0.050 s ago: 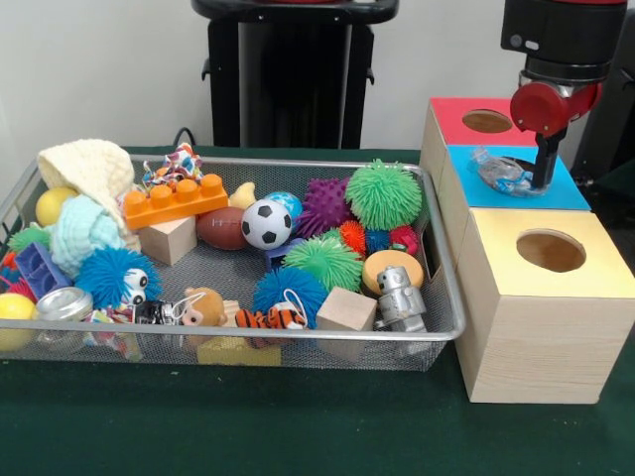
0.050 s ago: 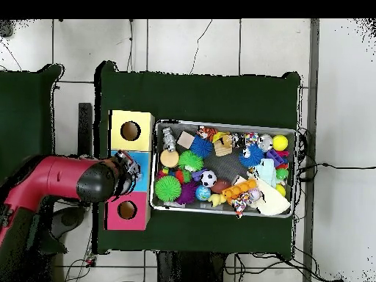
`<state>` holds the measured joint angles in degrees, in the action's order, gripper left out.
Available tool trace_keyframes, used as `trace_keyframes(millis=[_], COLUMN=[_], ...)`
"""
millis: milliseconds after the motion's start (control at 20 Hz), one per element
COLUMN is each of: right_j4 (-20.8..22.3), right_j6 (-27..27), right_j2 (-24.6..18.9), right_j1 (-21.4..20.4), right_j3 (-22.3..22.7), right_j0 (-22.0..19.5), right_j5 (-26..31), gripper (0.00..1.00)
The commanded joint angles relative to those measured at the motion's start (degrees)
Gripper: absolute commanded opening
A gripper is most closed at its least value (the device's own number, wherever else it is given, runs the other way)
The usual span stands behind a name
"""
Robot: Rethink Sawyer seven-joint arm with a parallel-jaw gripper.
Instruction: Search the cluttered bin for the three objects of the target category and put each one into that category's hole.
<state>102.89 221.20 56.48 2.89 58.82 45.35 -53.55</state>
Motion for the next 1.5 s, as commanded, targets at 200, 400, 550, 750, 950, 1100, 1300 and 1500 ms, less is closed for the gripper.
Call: trace_keyframes(millis=[200,400,550,750,950,1100,1300,1500], right_j4=[-6.7,-7.1,-7.2,-7.4,-8.2,-10.1,-12.3,-12.9], right_j6=[10.5,9.8,9.5,9.3,10.5,11.8,12.4,11.4], right_j2=[-9.6,-9.9,-9.9,-10.0,-10.3,-10.9,-11.1,-12.0], right_j1=[8.8,9.0,9.1,9.3,10.9,12.4,14.0,13.8], right_j3=[-1.7,-1.7,-1.7,-1.9,-2.6,-3.4,-4.3,-4.5], right_j0=[-0.8,-1.0,-1.0,-1.1,-0.8,-0.5,-0.1,-0.5], right_j5=[7.5,8.4,8.7,8.8,10.8,14.2,19.0,20.1], gripper=[0.0,0.0,0.0,0.0,0.0,0.0,0.0,0.0])
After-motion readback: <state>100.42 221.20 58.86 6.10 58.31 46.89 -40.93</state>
